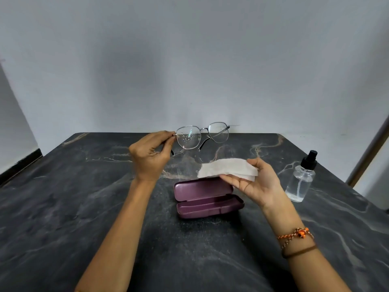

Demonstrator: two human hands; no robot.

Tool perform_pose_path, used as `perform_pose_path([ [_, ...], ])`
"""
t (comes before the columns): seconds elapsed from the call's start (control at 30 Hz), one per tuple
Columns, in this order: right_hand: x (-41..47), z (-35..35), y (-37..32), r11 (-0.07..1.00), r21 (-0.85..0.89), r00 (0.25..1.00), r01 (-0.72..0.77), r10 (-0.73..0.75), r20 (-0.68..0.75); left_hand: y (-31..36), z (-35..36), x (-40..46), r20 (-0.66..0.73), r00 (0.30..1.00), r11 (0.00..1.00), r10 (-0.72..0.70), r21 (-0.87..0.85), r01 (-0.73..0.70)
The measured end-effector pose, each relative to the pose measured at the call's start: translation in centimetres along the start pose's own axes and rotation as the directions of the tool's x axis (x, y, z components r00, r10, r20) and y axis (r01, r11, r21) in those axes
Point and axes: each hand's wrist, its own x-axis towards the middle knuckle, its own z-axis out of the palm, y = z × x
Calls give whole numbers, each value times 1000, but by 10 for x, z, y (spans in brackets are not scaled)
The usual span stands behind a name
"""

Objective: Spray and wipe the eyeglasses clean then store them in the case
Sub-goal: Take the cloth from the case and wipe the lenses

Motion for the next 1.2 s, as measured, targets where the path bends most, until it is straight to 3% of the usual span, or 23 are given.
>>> perform_pose_path([
  [0.2, 3, 21, -17, 952, 299, 993, 71, -95, 66, 5, 5, 6, 42, 998, 999, 46, 0, -46],
  [0.43, 8, 17, -6, 900, 420, 970, 117, -195, 147, 10, 9, 6, 79, 994, 997, 78, 9, -79],
  [0.63, 14, 16, -2, 908, 358, 973, 220, -232, -8, 17, 12, 2, 119, 991, 998, 54, -20, -52],
  [0.8, 11, 13, -6, 906, 354, 972, 234, -222, -74, 23, 19, 2, 161, 978, 991, 130, -50, -124],
  [1.2, 10, -2, -14, 936, 274, 974, 221, -198, -112, 43, 41, -12, 267, 943, 979, 196, -106, -173],
])
